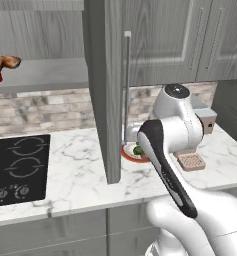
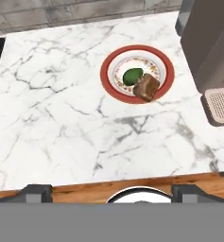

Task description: Pick the avocado and bread from the counter and place them on the plate. Then pick the jam from the cabinet and place it next to the plate. Lastly close the cabinet door.

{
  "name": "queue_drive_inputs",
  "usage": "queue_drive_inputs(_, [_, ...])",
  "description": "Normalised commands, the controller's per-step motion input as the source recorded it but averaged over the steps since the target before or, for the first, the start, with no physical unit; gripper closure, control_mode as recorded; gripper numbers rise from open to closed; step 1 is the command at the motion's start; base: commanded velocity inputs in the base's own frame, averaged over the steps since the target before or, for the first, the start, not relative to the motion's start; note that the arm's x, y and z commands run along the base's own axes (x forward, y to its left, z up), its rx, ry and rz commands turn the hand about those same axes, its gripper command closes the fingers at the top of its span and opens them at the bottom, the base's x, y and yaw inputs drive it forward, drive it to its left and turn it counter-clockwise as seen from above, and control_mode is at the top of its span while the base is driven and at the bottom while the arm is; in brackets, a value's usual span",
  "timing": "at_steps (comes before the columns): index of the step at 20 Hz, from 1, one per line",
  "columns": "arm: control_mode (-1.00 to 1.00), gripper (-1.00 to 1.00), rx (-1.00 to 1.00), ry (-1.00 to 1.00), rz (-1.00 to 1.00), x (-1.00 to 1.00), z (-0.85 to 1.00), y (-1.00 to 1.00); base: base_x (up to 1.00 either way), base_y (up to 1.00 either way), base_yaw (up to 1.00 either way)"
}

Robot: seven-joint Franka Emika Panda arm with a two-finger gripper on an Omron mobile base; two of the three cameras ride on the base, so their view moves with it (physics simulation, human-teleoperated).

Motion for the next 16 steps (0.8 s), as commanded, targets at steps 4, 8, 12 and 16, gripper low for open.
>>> queue_drive_inputs(4, [-1.0, -1.0, -0.02, 0.05, 0.02, -0.28, 0.36, 0.09, 0.0, 0.0, 0.0])
queue_drive_inputs(8, [-1.0, -1.0, 0.0, -0.02, 0.0, -0.07, 0.03, 0.0, 0.0, 0.0, 0.0])
queue_drive_inputs(12, [1.0, -1.0, 0.0, 0.01, 0.0, -0.12, -0.02, 0.02, -0.33, 0.03, 0.0])
queue_drive_inputs(16, [1.0, -1.0, 0.0, 0.0, 0.0, 0.0, 0.0, 0.0, -0.91, 0.06, 0.0])
